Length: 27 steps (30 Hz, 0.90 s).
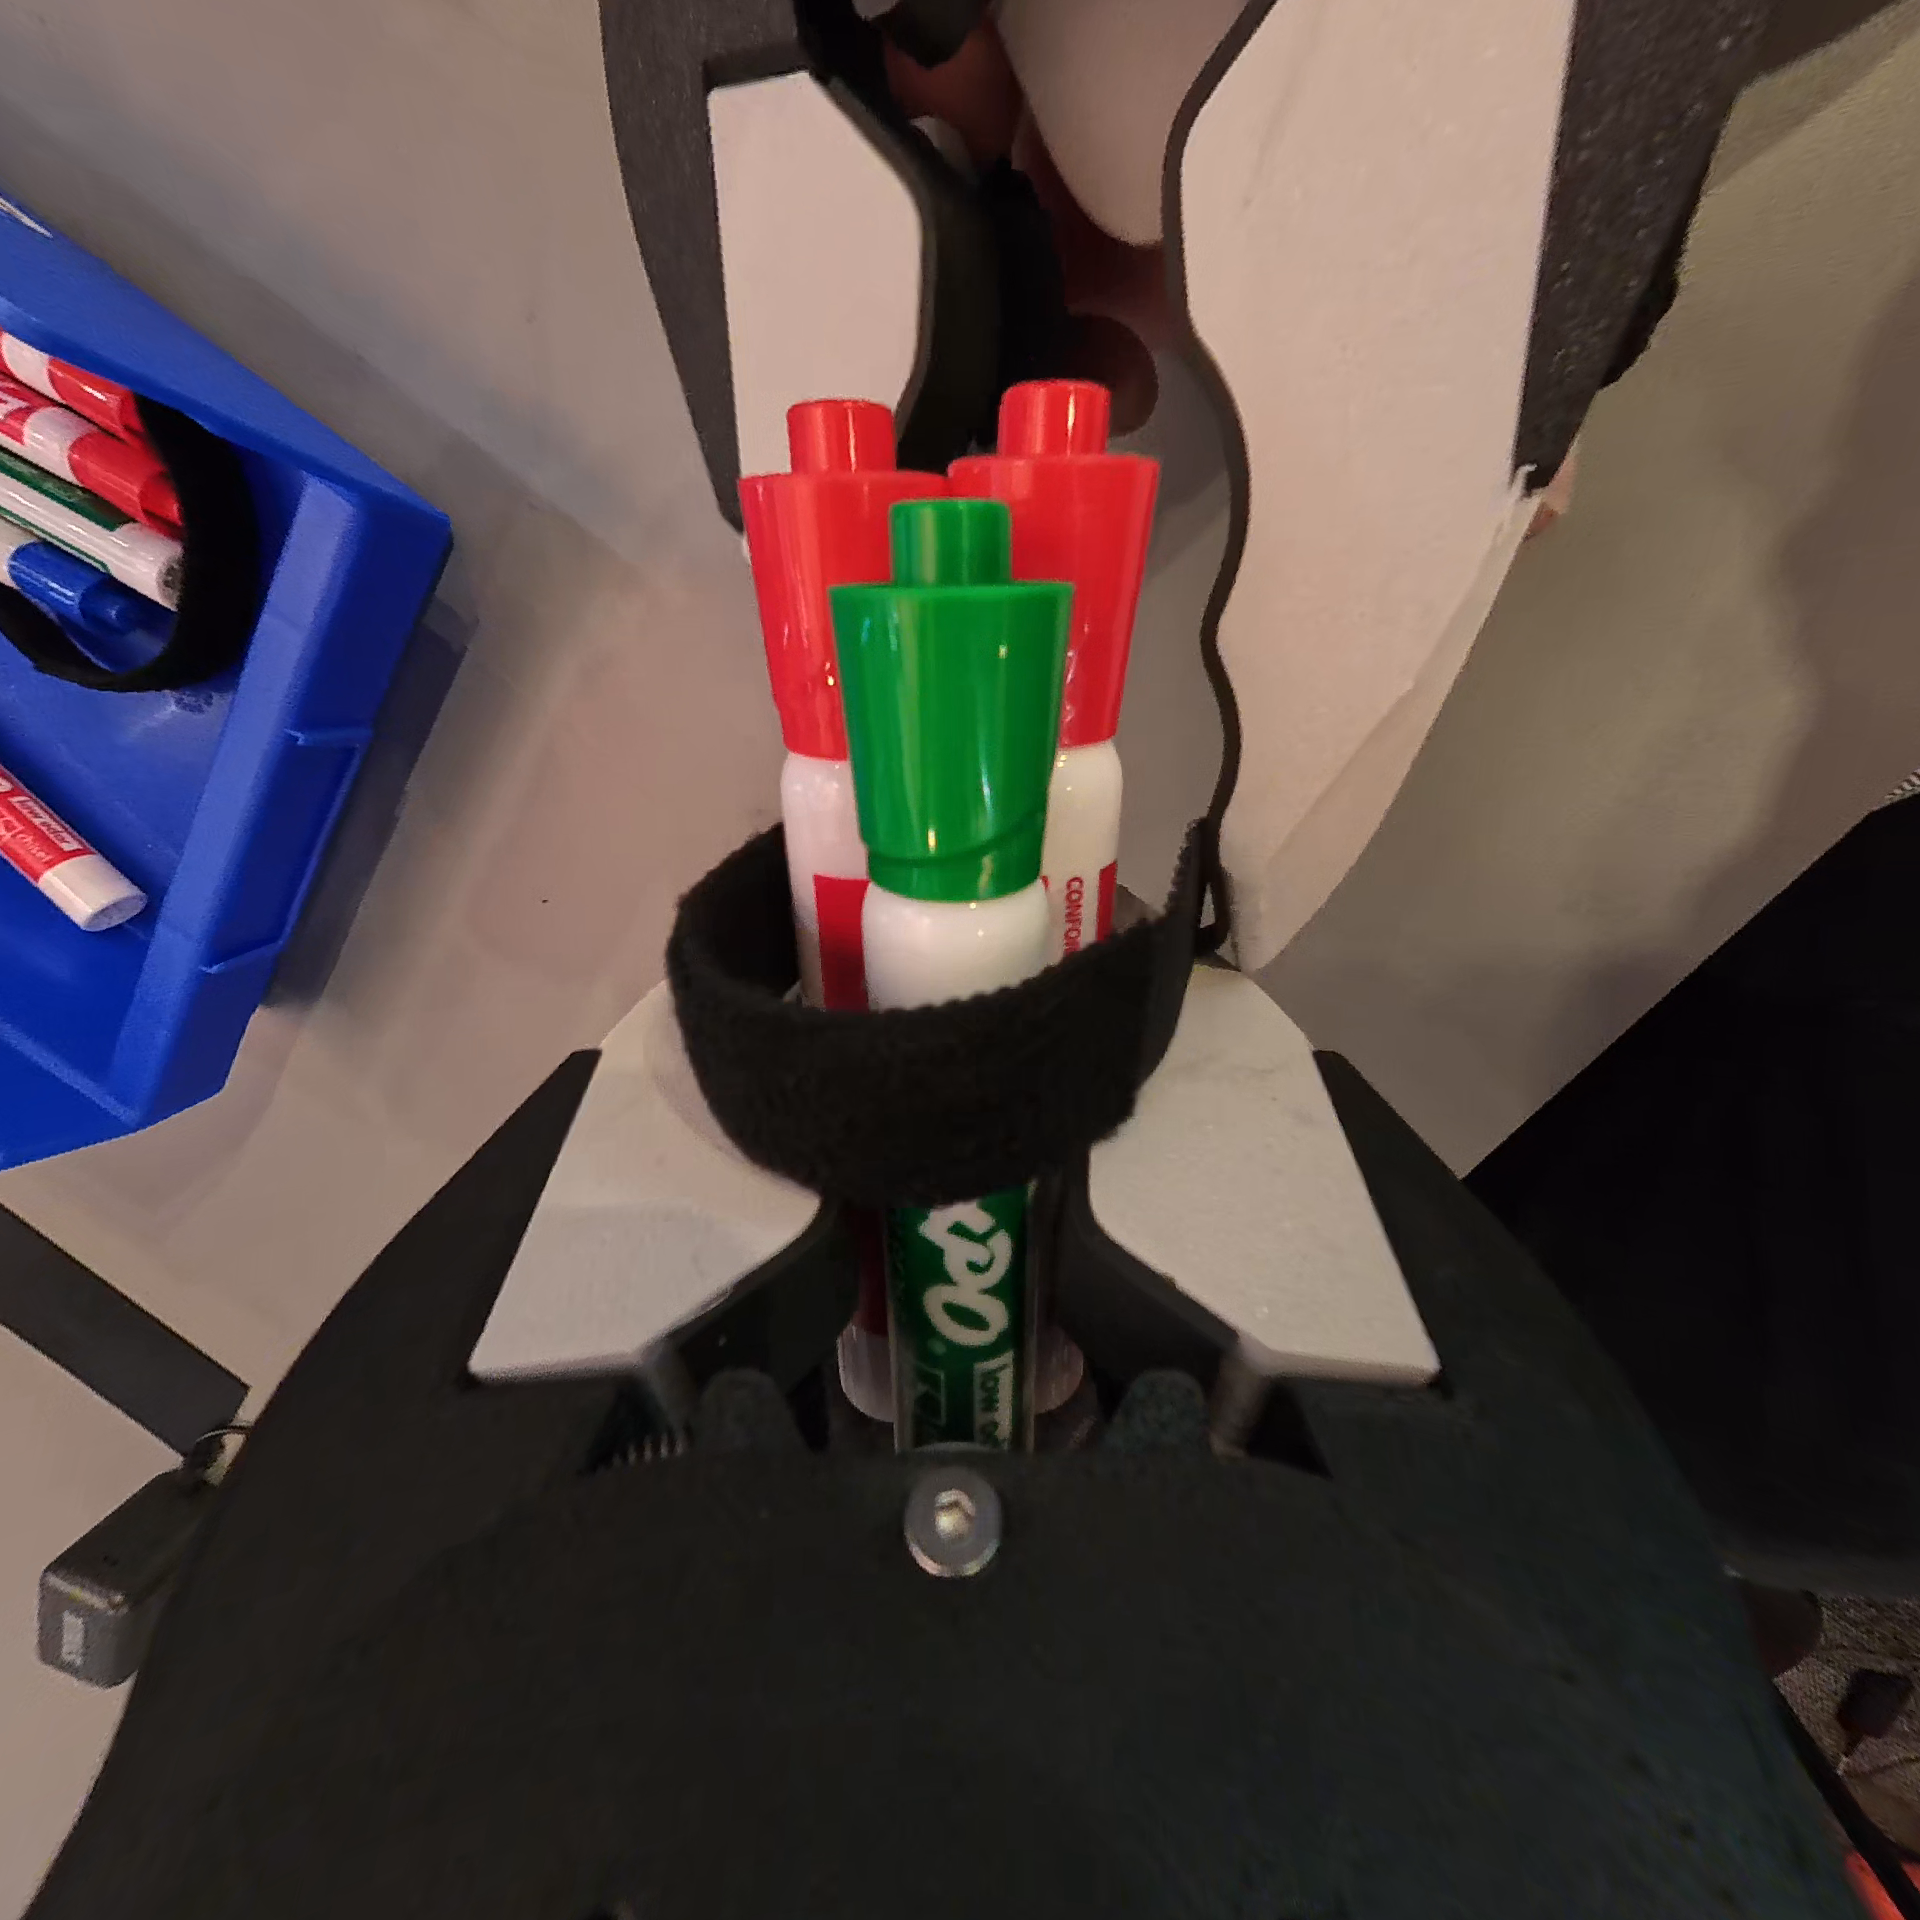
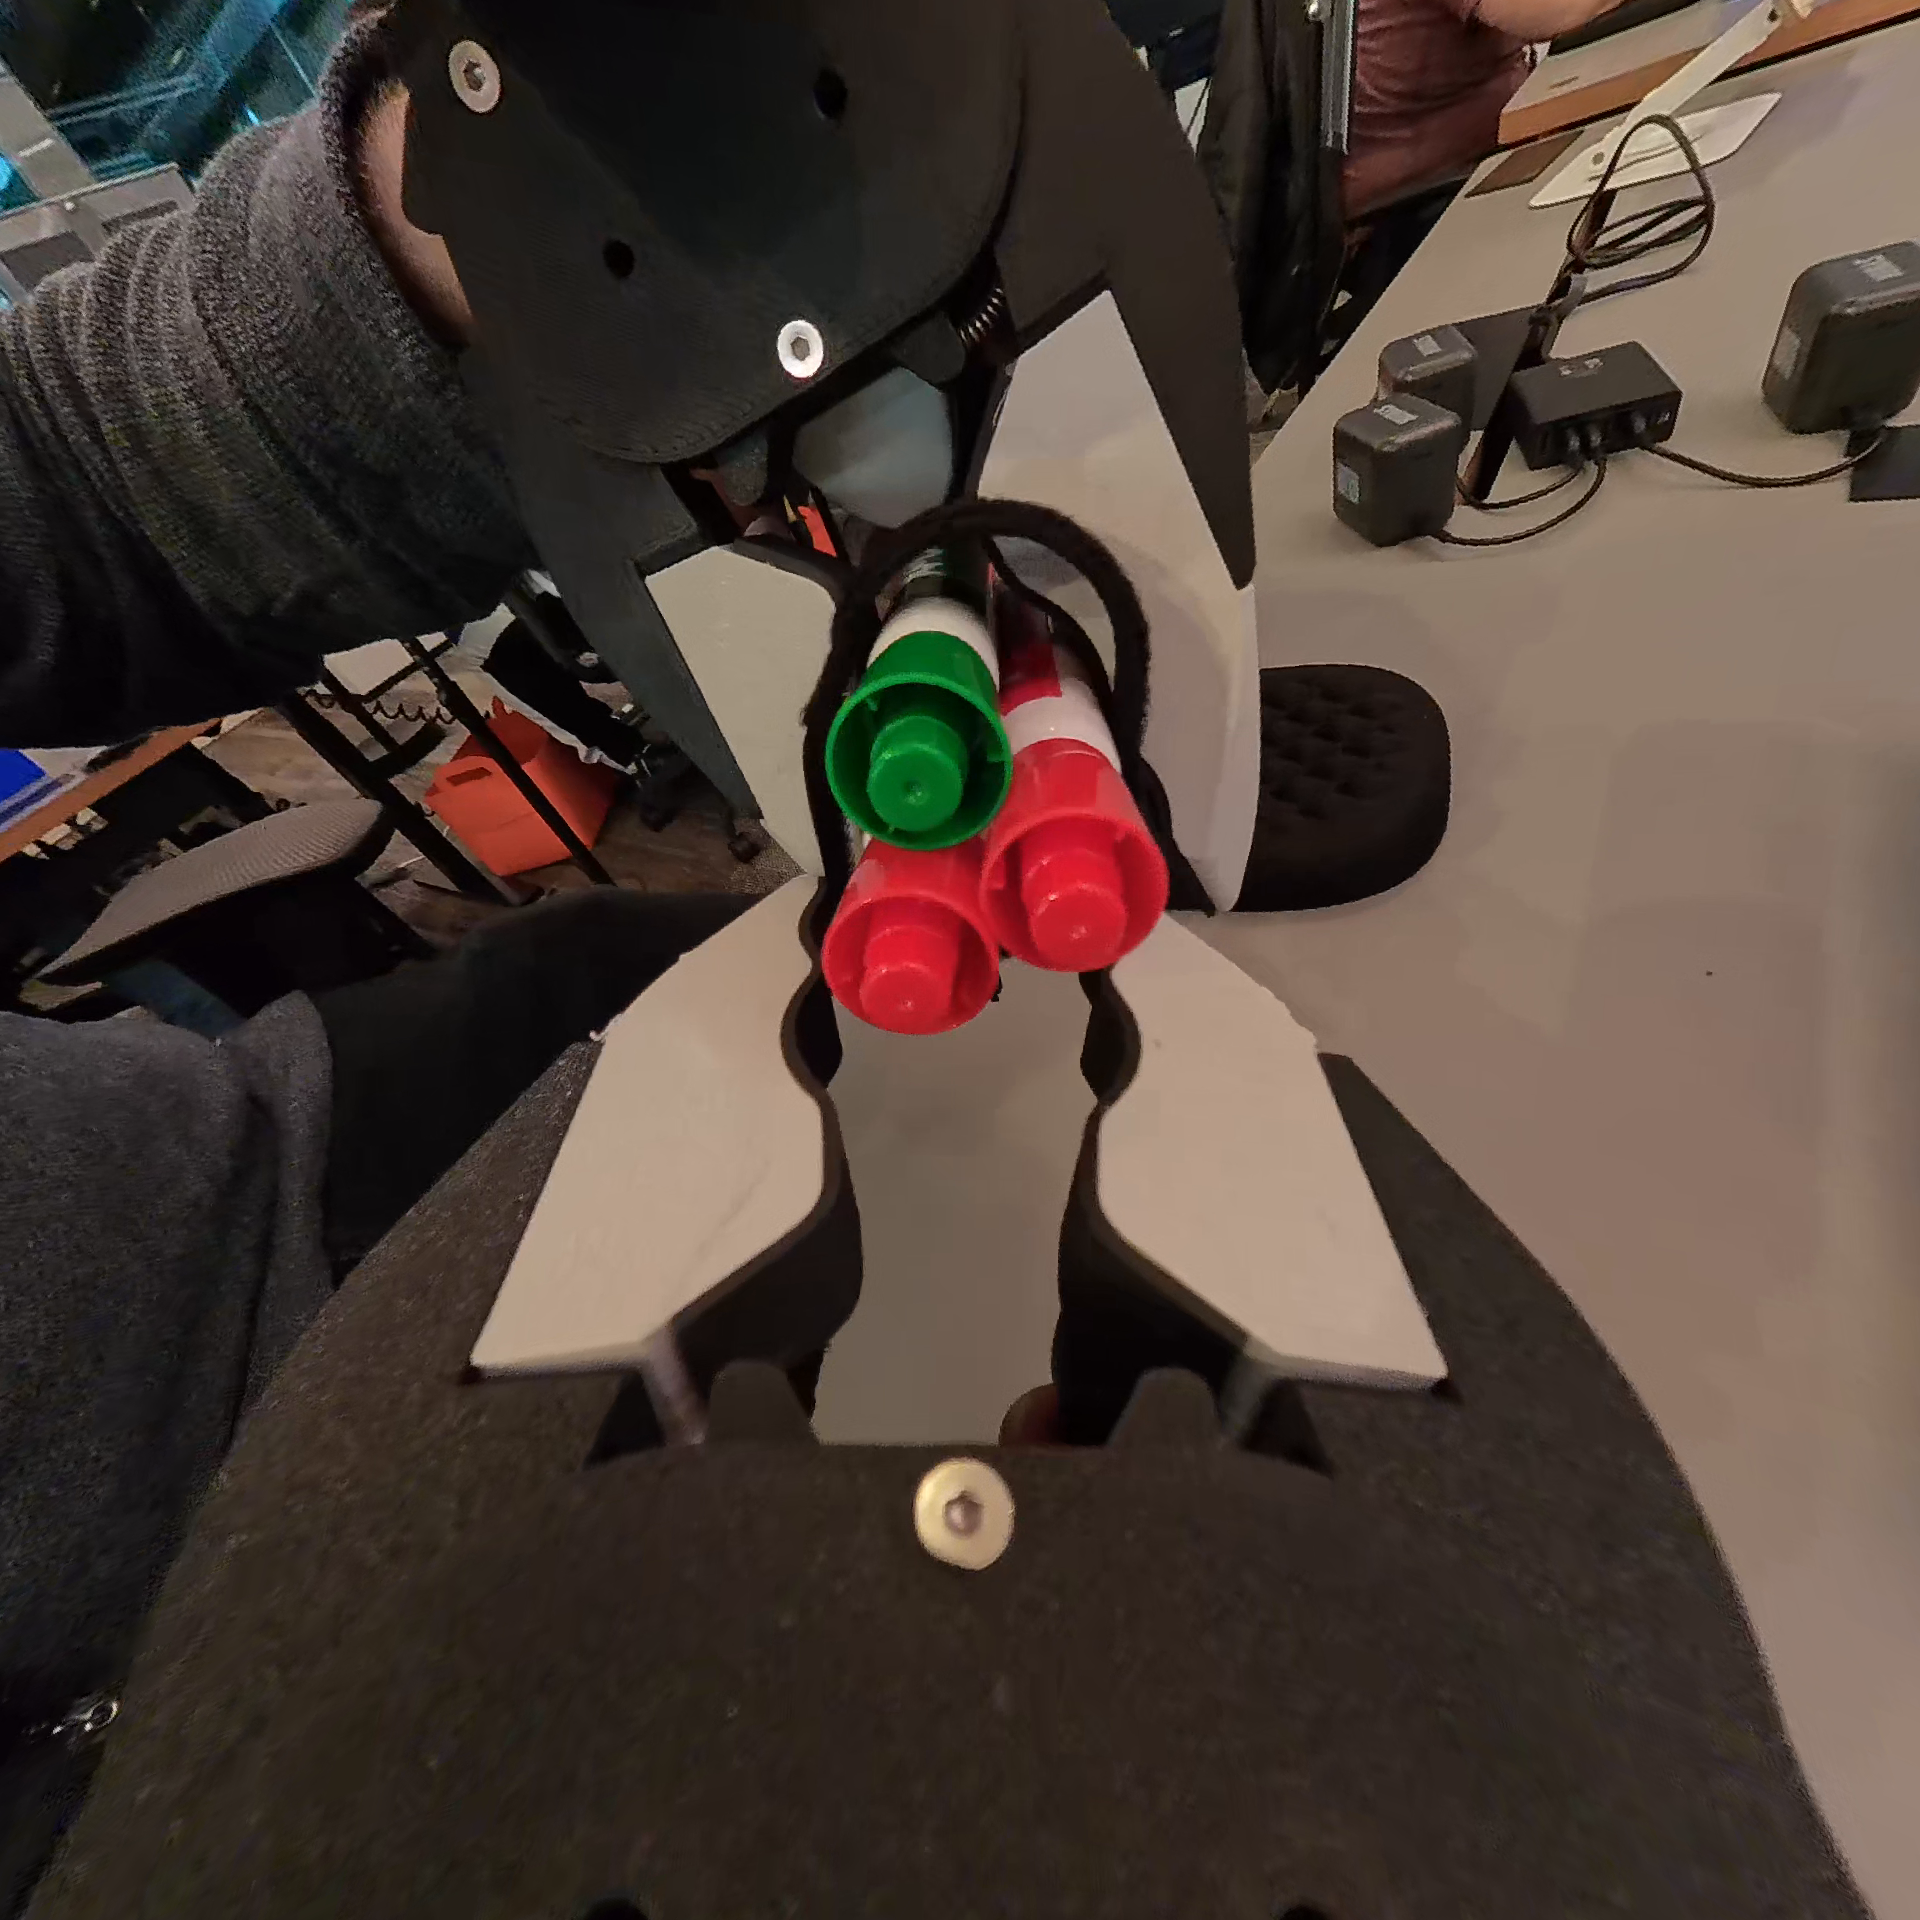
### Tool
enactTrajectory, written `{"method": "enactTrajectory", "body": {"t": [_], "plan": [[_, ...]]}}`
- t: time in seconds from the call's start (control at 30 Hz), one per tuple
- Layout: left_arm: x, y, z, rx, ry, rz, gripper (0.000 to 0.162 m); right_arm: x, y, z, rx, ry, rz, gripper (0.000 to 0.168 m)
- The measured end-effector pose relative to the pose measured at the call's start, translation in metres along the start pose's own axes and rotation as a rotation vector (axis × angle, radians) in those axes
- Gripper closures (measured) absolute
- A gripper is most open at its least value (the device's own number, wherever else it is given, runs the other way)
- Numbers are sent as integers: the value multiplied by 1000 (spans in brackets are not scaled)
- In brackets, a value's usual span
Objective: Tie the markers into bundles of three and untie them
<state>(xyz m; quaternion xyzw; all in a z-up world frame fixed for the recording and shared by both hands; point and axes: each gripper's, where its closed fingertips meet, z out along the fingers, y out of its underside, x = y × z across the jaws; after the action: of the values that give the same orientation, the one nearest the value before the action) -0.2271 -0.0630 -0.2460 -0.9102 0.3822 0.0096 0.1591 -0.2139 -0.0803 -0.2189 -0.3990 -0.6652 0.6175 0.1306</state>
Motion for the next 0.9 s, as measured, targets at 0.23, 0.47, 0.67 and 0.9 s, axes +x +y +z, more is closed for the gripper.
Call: {"method": "enactTrajectory", "body": {"t": [0.23,0.47,0.67,0.9], "plan": [[1,0,1,0,-1,2,119,2,1,0,-4,15,-8,122],[0,1,1,-1,-8,5,119,4,2,0,-21,41,-5,118],[-3,0,1,-1,-23,6,119,4,4,-1,-31,33,13,112],[-5,0,1,-4,-30,6,118,5,7,-1,-39,25,15,114]]}}
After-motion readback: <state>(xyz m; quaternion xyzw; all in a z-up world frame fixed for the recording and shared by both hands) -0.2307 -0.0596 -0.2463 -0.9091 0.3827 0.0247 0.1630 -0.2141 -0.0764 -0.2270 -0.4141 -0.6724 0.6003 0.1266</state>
